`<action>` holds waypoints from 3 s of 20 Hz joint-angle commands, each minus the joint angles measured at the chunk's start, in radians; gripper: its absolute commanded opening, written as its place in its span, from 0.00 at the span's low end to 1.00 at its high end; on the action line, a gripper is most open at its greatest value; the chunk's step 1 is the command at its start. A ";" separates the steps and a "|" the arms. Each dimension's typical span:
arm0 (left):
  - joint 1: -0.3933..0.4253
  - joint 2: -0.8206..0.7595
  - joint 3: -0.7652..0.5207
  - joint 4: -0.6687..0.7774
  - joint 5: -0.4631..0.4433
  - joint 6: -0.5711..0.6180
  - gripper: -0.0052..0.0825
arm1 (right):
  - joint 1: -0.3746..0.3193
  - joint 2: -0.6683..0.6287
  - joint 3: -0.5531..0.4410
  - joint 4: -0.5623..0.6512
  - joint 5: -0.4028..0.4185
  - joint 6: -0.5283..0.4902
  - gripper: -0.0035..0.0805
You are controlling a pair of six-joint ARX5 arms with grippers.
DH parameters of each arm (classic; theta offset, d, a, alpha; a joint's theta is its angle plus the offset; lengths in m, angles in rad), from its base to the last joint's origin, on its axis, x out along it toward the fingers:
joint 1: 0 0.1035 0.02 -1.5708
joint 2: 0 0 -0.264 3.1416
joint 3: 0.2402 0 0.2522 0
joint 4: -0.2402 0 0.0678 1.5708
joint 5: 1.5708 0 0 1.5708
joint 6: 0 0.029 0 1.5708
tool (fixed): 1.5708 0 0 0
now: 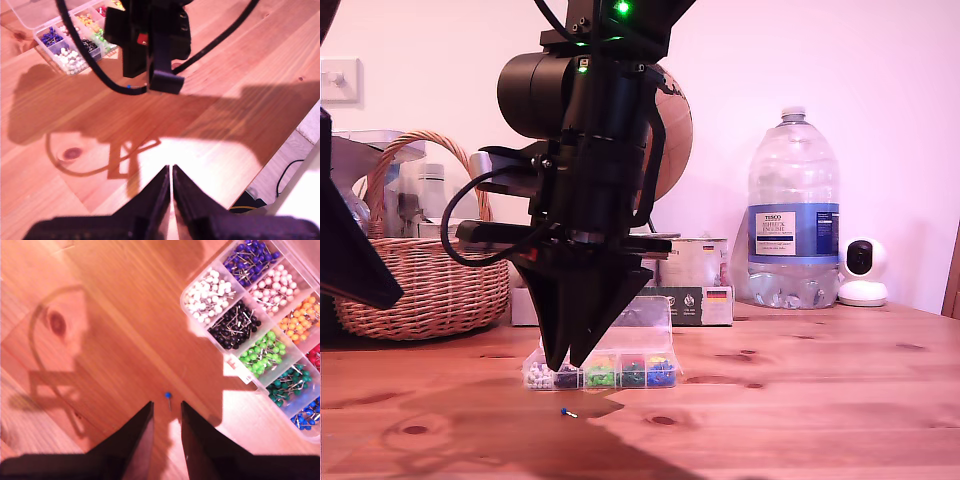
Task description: Sort the loose pins on the table into their correct compartments
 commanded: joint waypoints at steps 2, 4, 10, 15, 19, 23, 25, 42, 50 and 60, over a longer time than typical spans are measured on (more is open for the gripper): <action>0.001 -0.003 -0.007 0.011 0.005 -0.003 0.03 | 0.013 0.058 -0.003 0.004 -0.006 0.000 0.21; 0.001 -0.003 -0.007 0.011 0.005 -0.003 0.03 | 0.013 0.062 -0.003 0.013 -0.006 -0.001 0.21; 0.001 -0.003 -0.007 0.011 0.005 -0.003 0.03 | 0.016 0.062 -0.003 0.031 -0.007 -0.001 0.21; 0.001 -0.003 -0.007 0.011 0.005 -0.003 0.03 | 0.016 0.063 -0.003 0.037 -0.006 -0.004 0.21; 0.001 -0.003 -0.007 0.011 0.005 -0.003 0.03 | 0.016 0.063 -0.003 0.038 -0.006 -0.004 0.21; 0.001 -0.003 -0.007 0.011 0.005 -0.003 0.03 | 0.015 0.074 -0.003 0.033 -0.006 -0.003 0.21; 0.001 -0.003 -0.007 0.010 0.005 -0.003 0.03 | 0.015 0.088 -0.003 0.025 -0.006 -0.004 0.21; 0.001 -0.003 -0.007 0.004 0.005 -0.003 0.03 | 0.014 0.128 -0.003 0.023 -0.006 -0.008 0.21; 0.001 -0.003 -0.007 0.003 0.005 -0.003 0.03 | 0.013 0.128 -0.003 0.038 -0.005 -0.026 0.18; 0.001 -0.003 -0.007 0.004 0.004 -0.003 0.03 | 0.013 0.128 -0.003 0.037 -0.006 -0.030 0.07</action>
